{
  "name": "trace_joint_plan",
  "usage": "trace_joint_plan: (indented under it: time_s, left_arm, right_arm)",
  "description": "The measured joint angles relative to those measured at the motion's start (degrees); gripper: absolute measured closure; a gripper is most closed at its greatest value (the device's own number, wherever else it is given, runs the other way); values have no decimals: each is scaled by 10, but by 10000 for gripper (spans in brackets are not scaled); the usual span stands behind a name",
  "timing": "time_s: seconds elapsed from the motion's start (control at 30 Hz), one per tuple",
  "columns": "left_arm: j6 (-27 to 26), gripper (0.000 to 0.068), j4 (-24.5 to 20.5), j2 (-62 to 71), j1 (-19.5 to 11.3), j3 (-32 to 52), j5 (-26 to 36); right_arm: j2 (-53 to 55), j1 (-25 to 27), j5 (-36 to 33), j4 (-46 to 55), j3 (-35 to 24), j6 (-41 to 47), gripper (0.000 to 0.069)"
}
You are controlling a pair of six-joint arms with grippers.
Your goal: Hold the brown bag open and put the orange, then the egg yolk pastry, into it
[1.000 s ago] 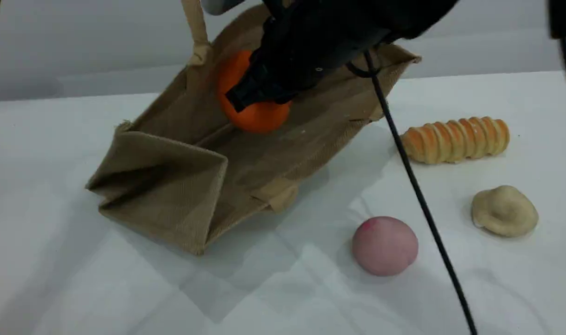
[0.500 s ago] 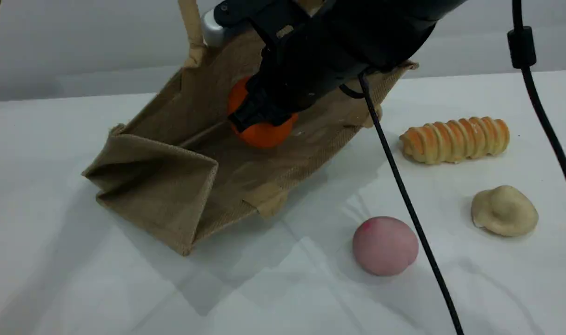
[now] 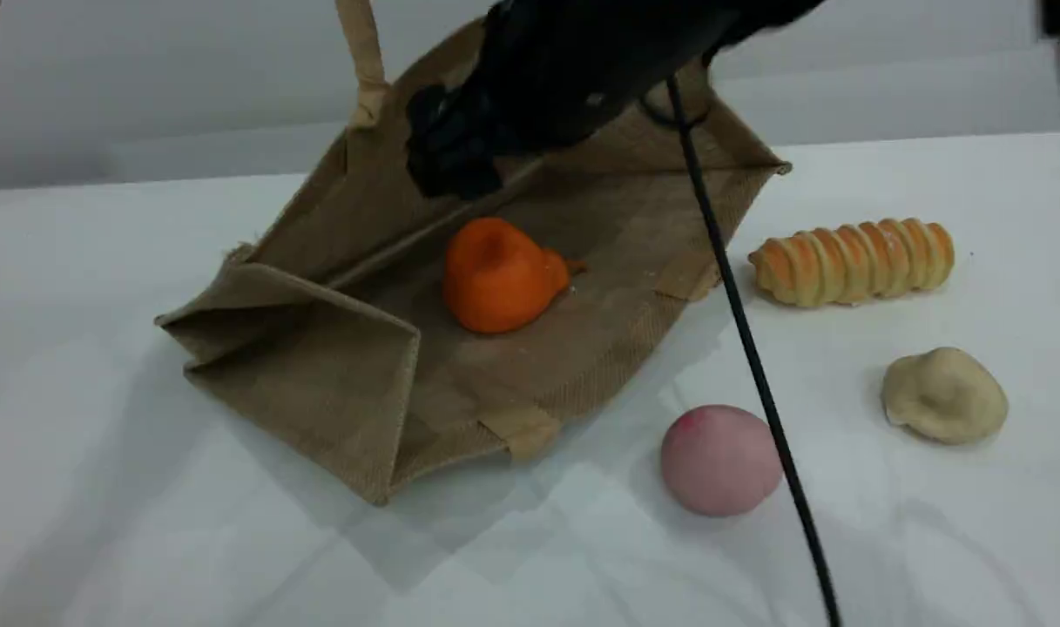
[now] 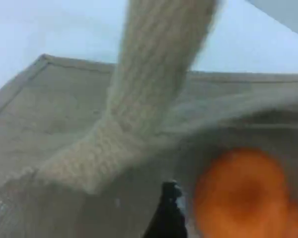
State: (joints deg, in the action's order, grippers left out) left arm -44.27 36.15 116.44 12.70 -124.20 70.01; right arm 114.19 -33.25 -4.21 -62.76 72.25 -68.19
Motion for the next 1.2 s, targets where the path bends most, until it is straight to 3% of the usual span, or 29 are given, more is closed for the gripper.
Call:
trace_joint_plan:
  time_s: [0.4,0.8,1.03,1.2]
  left_arm:
    - [5,582,-1,0,0,0,0]
    - [5,582,-1,1,0,0,0]
    - [4,582,-1,1,0,0,0]
    - [13,582,-1,1,0,0,0]
  right_arm:
    - [-137,144,-160,71,-81,46,112]
    - [-180,273,-283,371,-79,341,113]
    - [-180,277,-370,529,-78,523,113]
    - [-156,277,-411,581,-78,605,113]
